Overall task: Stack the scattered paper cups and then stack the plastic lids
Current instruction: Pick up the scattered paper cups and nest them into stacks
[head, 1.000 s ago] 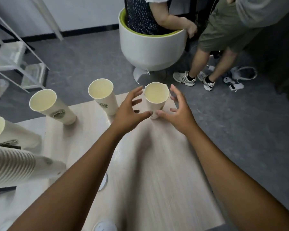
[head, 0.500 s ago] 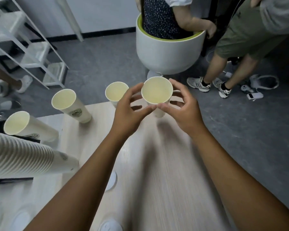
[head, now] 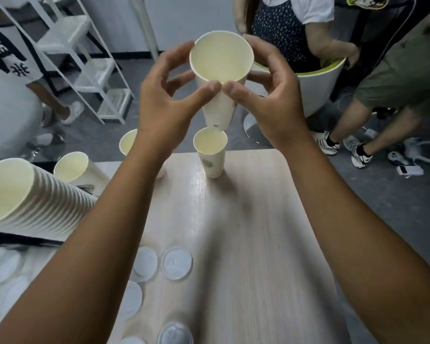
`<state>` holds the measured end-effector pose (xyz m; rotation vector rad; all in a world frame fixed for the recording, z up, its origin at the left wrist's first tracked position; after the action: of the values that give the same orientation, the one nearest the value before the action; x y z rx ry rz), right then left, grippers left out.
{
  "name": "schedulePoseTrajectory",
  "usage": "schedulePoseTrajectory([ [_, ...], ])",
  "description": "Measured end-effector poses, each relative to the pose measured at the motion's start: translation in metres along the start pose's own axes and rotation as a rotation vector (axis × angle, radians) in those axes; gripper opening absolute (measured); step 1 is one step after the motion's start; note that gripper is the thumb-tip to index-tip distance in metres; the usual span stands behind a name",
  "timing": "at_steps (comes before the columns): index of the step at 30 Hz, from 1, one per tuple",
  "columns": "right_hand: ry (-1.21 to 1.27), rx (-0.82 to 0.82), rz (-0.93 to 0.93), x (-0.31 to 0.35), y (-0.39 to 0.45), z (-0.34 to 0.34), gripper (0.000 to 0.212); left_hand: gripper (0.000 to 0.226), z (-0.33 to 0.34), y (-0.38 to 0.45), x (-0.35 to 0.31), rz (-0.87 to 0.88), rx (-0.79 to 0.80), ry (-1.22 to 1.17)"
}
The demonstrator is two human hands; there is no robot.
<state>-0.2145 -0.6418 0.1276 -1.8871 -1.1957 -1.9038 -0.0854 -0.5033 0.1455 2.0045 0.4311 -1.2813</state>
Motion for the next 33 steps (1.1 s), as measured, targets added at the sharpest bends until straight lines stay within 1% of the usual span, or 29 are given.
schedulePoseTrajectory([
  [3, -0.010, 0.030, 0.058, -0.026, 0.003, 0.016, 0.070, 0.066, -0.003, -0.001, 0.029, -0.053, 0.002, 0.019],
  [8, -0.044, 0.086, 0.168, -0.090, -0.005, 0.033, 0.067, 0.066, 0.008, -0.014, 0.095, -0.220, 0.057, 0.022],
  [11, -0.047, 0.105, 0.241, -0.128, -0.016, 0.041, 0.069, 0.062, 0.016, -0.026, 0.132, -0.292, 0.079, 0.074],
  [15, -0.048, 0.144, 0.320, -0.171, -0.038, 0.049, 0.074, 0.062, 0.023, -0.045, 0.177, -0.376, 0.104, 0.121],
  [18, -0.003, 0.163, 0.375, -0.189, -0.052, 0.055, 0.076, 0.062, 0.029, -0.059, 0.202, -0.453, 0.132, 0.033],
  [21, 0.049, 0.176, 0.409, -0.196, -0.054, 0.060, 0.073, 0.062, 0.035, -0.065, 0.209, -0.470, 0.122, -0.133],
  [24, 0.061, 0.181, 0.410, -0.196, -0.053, 0.063, 0.071, 0.059, 0.038, -0.066, 0.210, -0.495, 0.101, -0.210],
  [28, 0.061, 0.193, 0.405, -0.190, -0.054, 0.063, 0.071, 0.063, 0.037, -0.068, 0.208, -0.492, 0.088, -0.218],
  [33, 0.086, 0.224, 0.436, -0.171, -0.066, 0.070, 0.077, 0.063, 0.021, -0.083, 0.191, -0.478, 0.082, -0.176],
])
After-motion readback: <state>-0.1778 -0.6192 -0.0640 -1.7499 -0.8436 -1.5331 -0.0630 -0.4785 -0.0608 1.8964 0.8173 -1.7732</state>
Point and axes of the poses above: each hand's wrist, its own y-axis towards the middle knuckle, its own z-axis out of the palm, x = y × z, the point moved 10 cm from there along y, towards the middle knuckle, and after that the axes turned 3 degrees about x, right-handed, at the moved point
